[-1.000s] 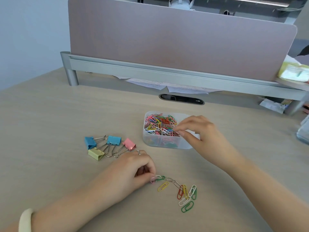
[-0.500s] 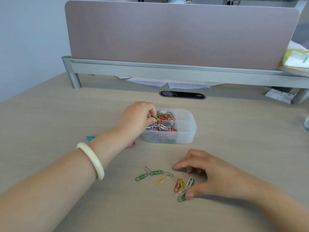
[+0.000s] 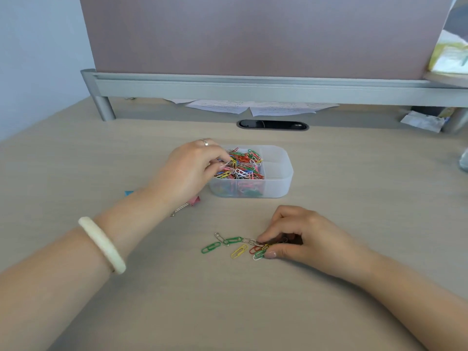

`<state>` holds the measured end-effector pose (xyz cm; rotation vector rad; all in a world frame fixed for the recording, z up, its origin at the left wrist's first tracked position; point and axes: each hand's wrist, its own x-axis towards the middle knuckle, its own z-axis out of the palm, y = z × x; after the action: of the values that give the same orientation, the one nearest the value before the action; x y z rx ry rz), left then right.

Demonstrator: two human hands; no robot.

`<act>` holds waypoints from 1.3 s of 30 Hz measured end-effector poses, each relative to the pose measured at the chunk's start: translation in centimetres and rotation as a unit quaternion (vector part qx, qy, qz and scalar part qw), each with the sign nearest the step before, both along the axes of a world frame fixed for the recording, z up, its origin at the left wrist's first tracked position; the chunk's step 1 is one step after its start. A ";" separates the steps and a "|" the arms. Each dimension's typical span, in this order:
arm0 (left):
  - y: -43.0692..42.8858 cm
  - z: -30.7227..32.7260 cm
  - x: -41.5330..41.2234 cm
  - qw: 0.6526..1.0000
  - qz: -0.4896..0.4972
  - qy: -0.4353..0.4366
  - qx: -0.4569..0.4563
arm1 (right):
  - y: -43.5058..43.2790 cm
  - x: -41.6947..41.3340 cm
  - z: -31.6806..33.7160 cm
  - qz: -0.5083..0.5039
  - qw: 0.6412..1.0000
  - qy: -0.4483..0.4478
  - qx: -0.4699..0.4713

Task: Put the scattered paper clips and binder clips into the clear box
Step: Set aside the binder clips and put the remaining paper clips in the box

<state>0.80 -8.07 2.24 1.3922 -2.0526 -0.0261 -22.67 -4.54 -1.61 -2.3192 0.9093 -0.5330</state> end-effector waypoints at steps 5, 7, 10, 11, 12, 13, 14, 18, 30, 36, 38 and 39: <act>4.7 -0.8 1.0 0.985 -0.098 -0.026 0.143 | 0.0 0.2 -0.1 -0.003 1.000 -0.001 -0.025; 5.8 -2.1 1.5 0.972 -0.099 -0.057 0.204 | 0.1 0.4 0.0 -0.005 0.999 0.010 -0.043; 6.6 -3.5 1.5 0.971 -0.097 -0.067 0.209 | 0.3 0.8 0.1 -0.008 0.995 0.043 -0.087; 6.7 -3.6 1.4 0.973 -0.092 -0.065 0.200 | 0.4 0.9 0.2 -0.009 0.994 0.055 -0.098; 6.8 -3.7 1.2 0.976 -0.088 -0.063 0.190 | 0.5 1.1 0.3 -0.010 0.992 0.067 -0.105; 6.9 -3.7 0.9 0.978 -0.088 -0.059 0.182 | 0.6 1.2 0.3 -0.012 0.991 0.076 -0.109; 7.0 -3.8 0.6 0.979 -0.092 -0.054 0.176 | 0.6 1.3 0.4 -0.014 0.990 0.084 -0.110; 7.2 -4.0 -0.6 0.983 -0.091 -0.063 0.148 | 0.7 1.8 1.0 -0.015 0.989 0.107 -0.101; 5.9 -3.1 -1.7 0.969 -0.124 -0.100 0.191 | 0.4 0.9 2.6 -0.023 0.975 0.218 -0.027; 5.4 -2.6 -2.8 0.965 -0.135 -0.108 0.199 | 0.5 0.6 2.4 -0.029 0.971 0.238 -0.024; 5.4 -2.5 -3.1 0.965 -0.134 -0.116 0.194 | 0.3 0.4 2.5 -0.038 0.969 0.244 -0.024; 5.5 -2.5 -3.2 0.965 -0.134 -0.118 0.191 | 0.1 0.3 2.6 -0.043 0.968 0.246 -0.021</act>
<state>-2.44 -2.59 -0.21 1.3761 -2.5248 -0.4105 -22.40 -4.42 0.94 -2.5077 1.2354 0.0023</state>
